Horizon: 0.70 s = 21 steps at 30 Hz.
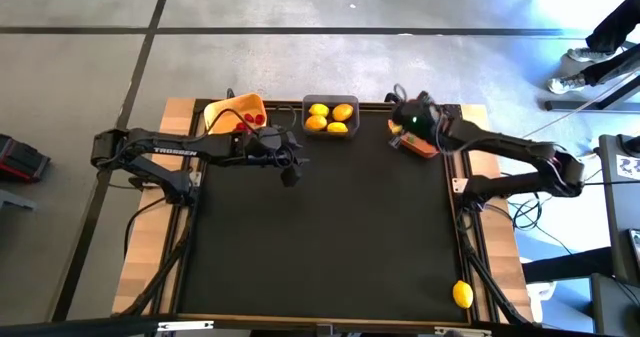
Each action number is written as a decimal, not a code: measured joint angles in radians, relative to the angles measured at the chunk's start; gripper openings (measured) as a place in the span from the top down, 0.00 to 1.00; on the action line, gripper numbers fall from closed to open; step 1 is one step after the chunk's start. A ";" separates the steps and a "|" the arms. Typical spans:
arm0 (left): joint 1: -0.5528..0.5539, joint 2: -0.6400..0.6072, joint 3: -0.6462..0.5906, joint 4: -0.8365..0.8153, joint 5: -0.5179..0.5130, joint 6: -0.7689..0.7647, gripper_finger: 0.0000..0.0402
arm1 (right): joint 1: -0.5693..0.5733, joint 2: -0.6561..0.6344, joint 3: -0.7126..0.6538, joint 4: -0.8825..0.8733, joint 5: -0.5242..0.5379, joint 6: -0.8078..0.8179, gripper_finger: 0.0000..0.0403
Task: Sort produce into baskets
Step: Put the green chili pepper into the orange bin
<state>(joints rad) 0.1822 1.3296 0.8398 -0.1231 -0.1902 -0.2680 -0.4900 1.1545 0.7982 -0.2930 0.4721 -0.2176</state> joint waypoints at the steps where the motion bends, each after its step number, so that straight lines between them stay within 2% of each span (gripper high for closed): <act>1: 0.000 0.000 0.000 0.002 0.000 0.000 0.42 | -0.037 0.000 0.000 -0.015 -0.038 0.026 0.96; 6: 0.000 0.001 0.000 0.006 0.000 -0.016 0.42 | -0.190 0.001 -0.015 -0.037 -0.174 0.105 0.96; 12: 0.000 0.001 0.000 0.007 0.000 -0.021 0.42 | -0.304 0.039 -0.056 -0.033 -0.215 0.138 0.96; 15: 0.000 0.001 0.000 0.007 0.000 -0.021 0.42 | -0.343 0.081 -0.068 -0.031 -0.262 0.164 0.96; 21: 0.000 0.001 0.000 0.007 0.000 -0.023 0.42 | -0.370 0.178 -0.074 -0.032 -0.281 0.211 0.96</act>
<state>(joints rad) 0.1822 1.3304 0.8398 -0.1162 -0.1905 -0.2909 -0.8597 1.3324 0.7238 -0.3249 0.1907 -0.0067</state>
